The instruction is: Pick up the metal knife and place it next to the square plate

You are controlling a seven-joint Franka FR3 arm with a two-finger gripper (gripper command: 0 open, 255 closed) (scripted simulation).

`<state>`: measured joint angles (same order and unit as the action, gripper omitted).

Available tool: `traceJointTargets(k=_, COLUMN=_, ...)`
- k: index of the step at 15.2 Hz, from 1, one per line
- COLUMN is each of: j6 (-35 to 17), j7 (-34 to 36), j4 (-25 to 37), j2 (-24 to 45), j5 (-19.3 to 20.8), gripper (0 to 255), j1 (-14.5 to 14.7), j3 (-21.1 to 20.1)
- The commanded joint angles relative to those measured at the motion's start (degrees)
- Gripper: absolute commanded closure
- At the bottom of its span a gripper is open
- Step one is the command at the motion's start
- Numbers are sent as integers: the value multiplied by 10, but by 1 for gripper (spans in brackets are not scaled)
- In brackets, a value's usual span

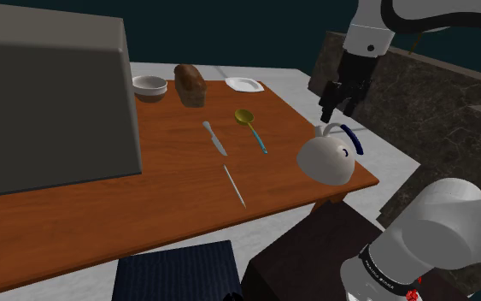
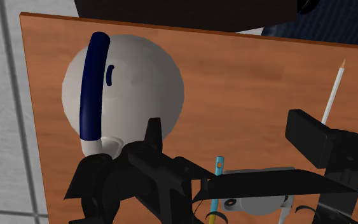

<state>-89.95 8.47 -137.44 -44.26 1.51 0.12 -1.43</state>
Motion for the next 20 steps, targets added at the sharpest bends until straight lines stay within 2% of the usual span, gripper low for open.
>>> traceJointTargets(k=1, j6=0, j7=0, j4=0, j2=0, j5=0, gripper=0, j1=0, j3=0)
traceJointTargets(k=11, j6=-188, j7=104, j4=9, j2=160, j5=-9, gripper=0, j1=3, j3=-72)
traceJointTargets(k=16, j6=-265, j7=163, j4=47, j2=259, j5=12, gripper=0, j1=-3, j3=-105)
traceJointTargets(k=20, j6=-313, j7=216, j4=92, j2=344, j5=44, gripper=0, j1=-9, j3=-128)
